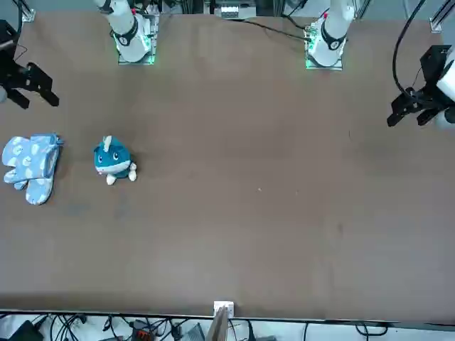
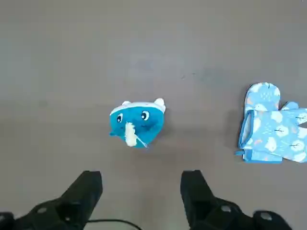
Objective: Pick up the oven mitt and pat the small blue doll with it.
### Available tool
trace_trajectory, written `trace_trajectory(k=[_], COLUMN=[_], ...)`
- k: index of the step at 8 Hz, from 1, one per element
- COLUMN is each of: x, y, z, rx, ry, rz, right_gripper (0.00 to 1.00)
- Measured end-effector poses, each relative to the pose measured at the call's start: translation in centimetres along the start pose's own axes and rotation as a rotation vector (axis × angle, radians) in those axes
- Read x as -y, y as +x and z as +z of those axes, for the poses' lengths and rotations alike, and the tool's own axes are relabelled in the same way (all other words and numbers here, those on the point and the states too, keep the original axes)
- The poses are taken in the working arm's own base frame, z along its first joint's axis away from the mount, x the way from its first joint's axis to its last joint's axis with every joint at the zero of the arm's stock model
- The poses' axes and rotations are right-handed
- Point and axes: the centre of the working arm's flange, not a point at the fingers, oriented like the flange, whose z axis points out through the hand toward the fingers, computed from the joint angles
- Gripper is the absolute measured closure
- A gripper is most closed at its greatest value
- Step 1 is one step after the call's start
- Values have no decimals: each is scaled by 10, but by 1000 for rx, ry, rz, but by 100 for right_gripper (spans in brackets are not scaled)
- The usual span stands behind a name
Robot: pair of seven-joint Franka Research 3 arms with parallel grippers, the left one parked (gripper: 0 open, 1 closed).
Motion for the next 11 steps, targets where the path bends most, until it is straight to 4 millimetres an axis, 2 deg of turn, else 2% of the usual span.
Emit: trace_trajectory(k=[3,5,7,9,11], x=[-2,-9,-24,-47,-103], y=[3,13,34,54,57], z=[3,25,71,129,197], rx=[6,50,140,172,128], ry=[-1,-63,-233,-374,-431], rz=[4,6,-10,-36,-41], right_gripper=[0,0,0,0,1])
